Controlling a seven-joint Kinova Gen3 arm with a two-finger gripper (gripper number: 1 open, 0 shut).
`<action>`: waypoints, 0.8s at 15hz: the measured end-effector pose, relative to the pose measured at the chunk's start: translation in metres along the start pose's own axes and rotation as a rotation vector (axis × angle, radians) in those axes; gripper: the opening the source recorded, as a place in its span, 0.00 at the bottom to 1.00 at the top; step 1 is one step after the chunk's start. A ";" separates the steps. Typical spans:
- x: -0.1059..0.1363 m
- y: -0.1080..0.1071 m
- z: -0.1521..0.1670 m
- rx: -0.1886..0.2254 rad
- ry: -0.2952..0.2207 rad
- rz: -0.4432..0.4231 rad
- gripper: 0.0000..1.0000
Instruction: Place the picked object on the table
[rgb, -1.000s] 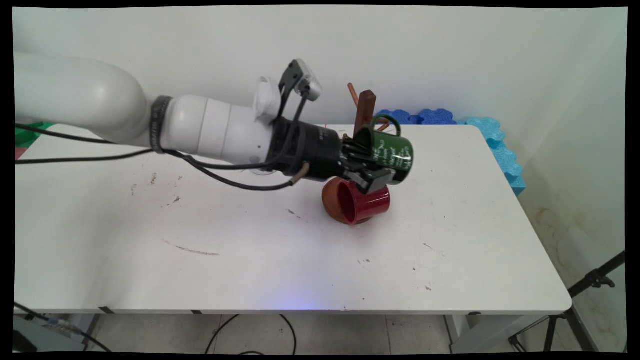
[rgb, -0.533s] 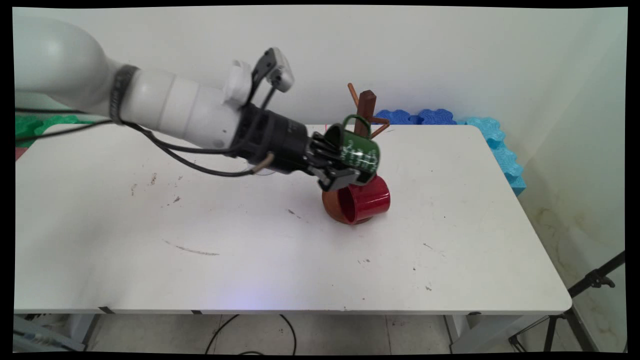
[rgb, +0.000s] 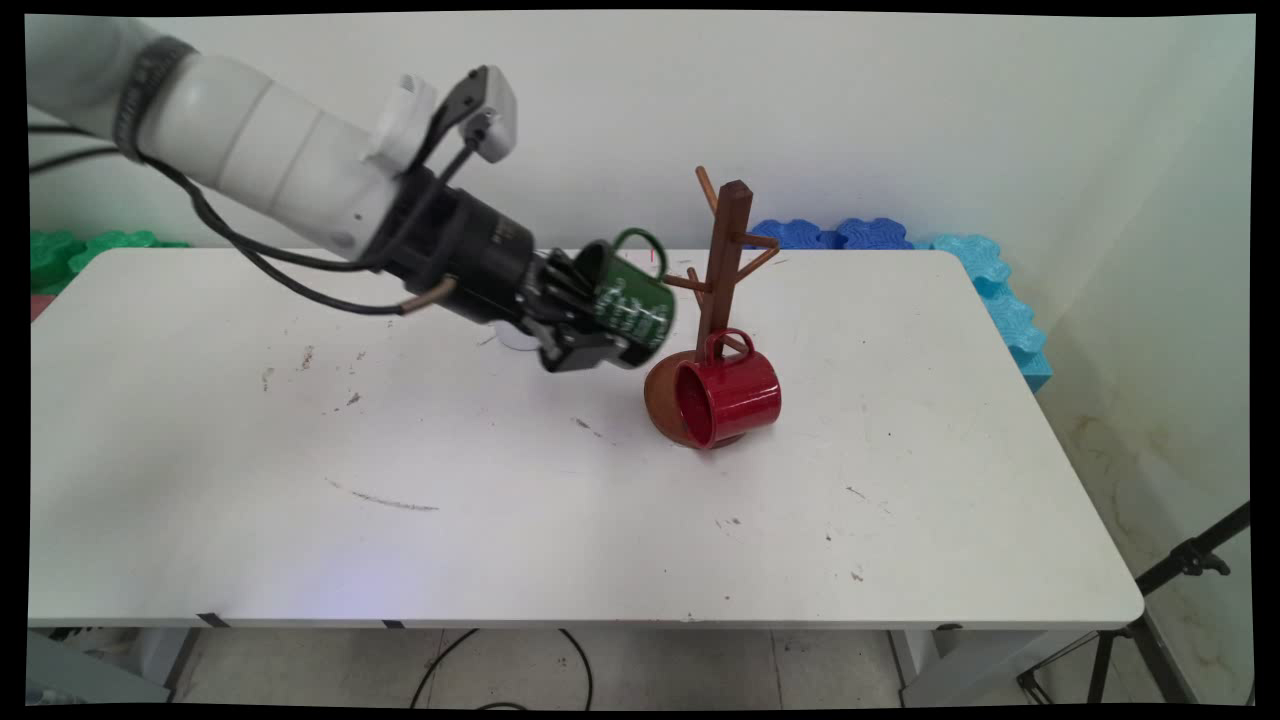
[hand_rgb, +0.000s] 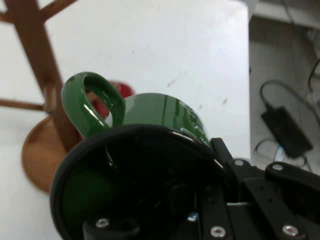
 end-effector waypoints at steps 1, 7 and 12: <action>-0.001 -0.004 -0.005 0.005 -0.027 0.013 0.00; -0.013 -0.032 -0.029 0.036 -0.224 0.135 0.00; -0.029 -0.055 -0.028 0.053 -0.371 0.250 0.00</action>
